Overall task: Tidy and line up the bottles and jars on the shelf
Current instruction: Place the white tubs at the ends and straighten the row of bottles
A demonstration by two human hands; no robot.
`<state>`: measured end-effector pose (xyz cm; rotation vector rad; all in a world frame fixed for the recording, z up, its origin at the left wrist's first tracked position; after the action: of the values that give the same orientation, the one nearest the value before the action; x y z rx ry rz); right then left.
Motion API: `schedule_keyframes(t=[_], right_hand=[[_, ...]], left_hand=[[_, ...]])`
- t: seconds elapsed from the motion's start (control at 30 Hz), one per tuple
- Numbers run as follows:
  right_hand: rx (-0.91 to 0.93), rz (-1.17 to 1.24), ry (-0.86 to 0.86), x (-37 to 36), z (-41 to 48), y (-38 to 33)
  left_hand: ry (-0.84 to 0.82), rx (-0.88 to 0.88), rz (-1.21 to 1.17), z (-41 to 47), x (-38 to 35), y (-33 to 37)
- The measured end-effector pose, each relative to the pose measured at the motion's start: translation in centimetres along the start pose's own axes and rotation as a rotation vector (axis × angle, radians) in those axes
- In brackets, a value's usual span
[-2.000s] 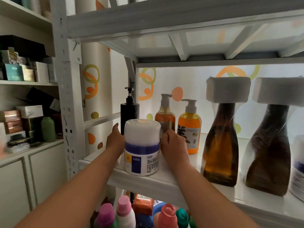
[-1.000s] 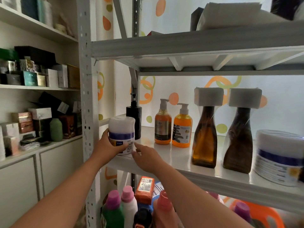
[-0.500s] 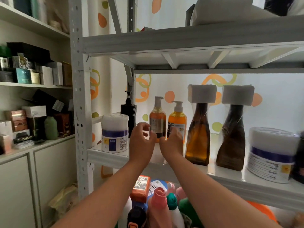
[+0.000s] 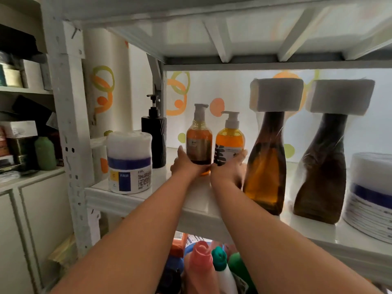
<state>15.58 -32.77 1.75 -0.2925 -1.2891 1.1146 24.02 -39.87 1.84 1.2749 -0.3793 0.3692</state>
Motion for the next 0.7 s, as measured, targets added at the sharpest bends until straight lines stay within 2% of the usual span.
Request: schedule_keyframes(t=[0.27,0.43,0.6,0.7], right_hand=[[-0.019,0.002,0.062,-0.3,-0.3,-0.2],[-0.056,0.160,0.008,0.8,-1.3,-0.5],[-0.032,0.167,-0.025,2.0,-1.4,-0.6],[-0.024,0.292,-0.037,2.1,-1.5,-0.4]], left_hand=[[0.008,-0.062,0.097,-0.5,0.5,-0.4],[0.018,-0.088,0.144,-2.1,2.1,-0.7],[0.032,-0.163,0.194,-3.6,3.4,-1.9],[0.058,-0.190,0.230,-4.6,4.2,-2.5]])
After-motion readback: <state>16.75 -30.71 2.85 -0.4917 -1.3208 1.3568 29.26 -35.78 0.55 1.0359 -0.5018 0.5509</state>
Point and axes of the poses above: each hand's wrist, its own z-axis towards the middle knuckle, its own x-axis out of the back of the hand, y = z × x, the point moved 2 cm from there along z, towards the middle knuckle, and after that the axes turned 9 degrees about y, right-handed, at the moved point
